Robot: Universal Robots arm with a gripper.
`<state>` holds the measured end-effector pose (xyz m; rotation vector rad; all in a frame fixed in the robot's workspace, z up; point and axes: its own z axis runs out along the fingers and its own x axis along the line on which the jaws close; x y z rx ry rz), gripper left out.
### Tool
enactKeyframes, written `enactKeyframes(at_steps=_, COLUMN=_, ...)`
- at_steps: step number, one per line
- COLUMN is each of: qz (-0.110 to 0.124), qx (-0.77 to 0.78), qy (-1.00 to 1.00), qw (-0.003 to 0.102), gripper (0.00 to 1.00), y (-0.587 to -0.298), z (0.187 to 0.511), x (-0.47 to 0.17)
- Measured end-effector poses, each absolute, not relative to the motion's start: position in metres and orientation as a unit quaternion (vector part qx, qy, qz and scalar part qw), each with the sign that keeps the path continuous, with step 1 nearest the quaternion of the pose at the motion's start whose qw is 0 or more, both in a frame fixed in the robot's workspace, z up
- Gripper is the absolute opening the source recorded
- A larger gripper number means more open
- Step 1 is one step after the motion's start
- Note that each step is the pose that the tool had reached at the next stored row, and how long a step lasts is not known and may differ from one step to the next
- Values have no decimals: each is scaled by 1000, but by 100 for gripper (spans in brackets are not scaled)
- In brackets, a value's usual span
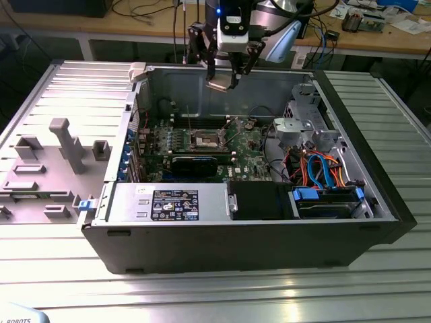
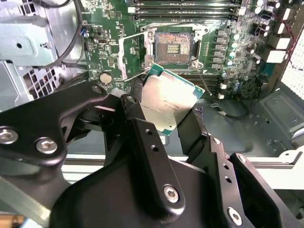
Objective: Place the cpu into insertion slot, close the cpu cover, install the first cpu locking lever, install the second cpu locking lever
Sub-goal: 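Place the cpu into insertion slot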
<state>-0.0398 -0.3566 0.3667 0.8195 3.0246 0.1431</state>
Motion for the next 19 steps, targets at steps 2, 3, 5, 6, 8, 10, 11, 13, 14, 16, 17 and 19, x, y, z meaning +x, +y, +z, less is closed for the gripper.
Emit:
enactKeyframes(at_steps=2, qz=46, qx=275, qy=960, qw=3, gripper=54, y=-357, z=366, x=-40)
enactKeyframes(at_steps=3, qz=46, qx=285, qy=958, qw=3, gripper=54, y=-357, z=366, x=-40)
enactKeyframes(at_steps=5, qz=45, qx=305, qy=951, qw=4, gripper=54, y=-357, z=366, x=-40)
enactKeyframes(at_steps=6, qz=45, qx=310, qy=950, qw=5, gripper=54, y=-357, z=366, x=-40)
enactKeyframes(at_steps=8, qz=45, qx=322, qy=946, qw=5, gripper=54, y=-357, z=366, x=-40)
enactKeyframes(at_steps=10, qz=45, qx=334, qy=941, qw=6, gripper=54, y=-357, z=365, x=-40)
enactKeyframes(at_steps=11, qz=45, qx=343, qy=938, qw=6, gripper=54, y=-357, z=365, x=-40)
enactKeyframes(at_steps=13, qz=45, qx=353, qy=935, qw=7, gripper=54, y=-357, z=365, x=-40)
enactKeyframes(at_steps=14, qz=45, qx=363, qy=931, qw=7, gripper=54, y=-357, z=365, x=-40)
enactKeyframes(at_steps=16, qz=45, qx=374, qy=926, qw=8, gripper=54, y=-357, z=365, x=-40)
enactKeyframes(at_steps=17, qz=45, qx=384, qy=922, qw=8, gripper=54, y=-357, z=365, x=-40)
enactKeyframes(at_steps=19, qz=45, qx=397, qy=917, qw=9, gripper=54, y=-357, z=365, x=-40)
